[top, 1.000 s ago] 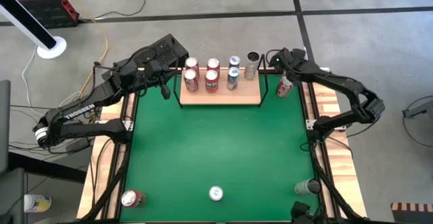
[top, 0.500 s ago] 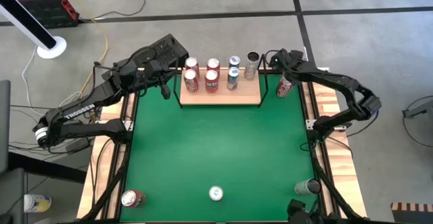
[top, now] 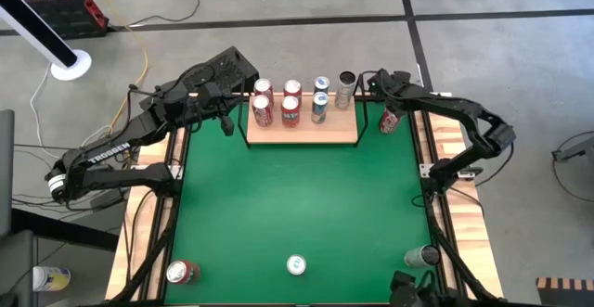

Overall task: Place canned beverage on shelf
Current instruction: Put the top white soda can on the shelf

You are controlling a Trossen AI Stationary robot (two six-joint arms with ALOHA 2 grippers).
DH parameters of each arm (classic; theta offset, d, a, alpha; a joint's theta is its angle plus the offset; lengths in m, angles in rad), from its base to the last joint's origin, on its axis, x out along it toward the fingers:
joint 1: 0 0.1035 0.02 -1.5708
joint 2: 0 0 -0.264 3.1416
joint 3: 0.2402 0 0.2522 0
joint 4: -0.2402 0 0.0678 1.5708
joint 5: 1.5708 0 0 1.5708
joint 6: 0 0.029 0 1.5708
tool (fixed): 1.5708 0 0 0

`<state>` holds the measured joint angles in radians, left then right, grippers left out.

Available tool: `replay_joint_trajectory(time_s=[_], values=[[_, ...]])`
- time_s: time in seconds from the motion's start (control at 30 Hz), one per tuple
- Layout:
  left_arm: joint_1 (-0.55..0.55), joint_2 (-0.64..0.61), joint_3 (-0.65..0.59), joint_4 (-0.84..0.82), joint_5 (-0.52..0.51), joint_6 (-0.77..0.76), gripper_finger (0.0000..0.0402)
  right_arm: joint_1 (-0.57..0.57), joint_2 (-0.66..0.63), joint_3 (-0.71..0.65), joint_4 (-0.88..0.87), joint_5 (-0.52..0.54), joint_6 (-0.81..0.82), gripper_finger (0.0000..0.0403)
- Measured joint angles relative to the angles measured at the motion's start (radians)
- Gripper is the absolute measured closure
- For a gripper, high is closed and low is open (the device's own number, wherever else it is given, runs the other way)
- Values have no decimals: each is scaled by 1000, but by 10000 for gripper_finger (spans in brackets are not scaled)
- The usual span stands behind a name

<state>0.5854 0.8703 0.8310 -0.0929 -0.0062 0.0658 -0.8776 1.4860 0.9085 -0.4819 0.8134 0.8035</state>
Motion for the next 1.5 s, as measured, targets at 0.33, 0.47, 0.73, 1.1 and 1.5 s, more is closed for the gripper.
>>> replay_joint_trajectory(time_s=[0.33, 0.47, 0.73, 1.1, 1.5], values=[[0, 0, 0, 0, -3, 3, 402, 4, -18, 0, -11, -7, -44, 121], [0, 0, 0, -1, -6, 4, 402, 14, -81, -1, -10, -7, -67, 123], [0, 0, 0, -1, -9, 22, 402, 33, -260, 30, 0, 21, -187, 125], [0, 0, 0, -12, -9, 55, 402, 282, -359, 287, 59, 28, -429, 126], [0, 0, -1, -32, 3, 80, 402, 643, -185, 452, 4, 91, -377, 127]])
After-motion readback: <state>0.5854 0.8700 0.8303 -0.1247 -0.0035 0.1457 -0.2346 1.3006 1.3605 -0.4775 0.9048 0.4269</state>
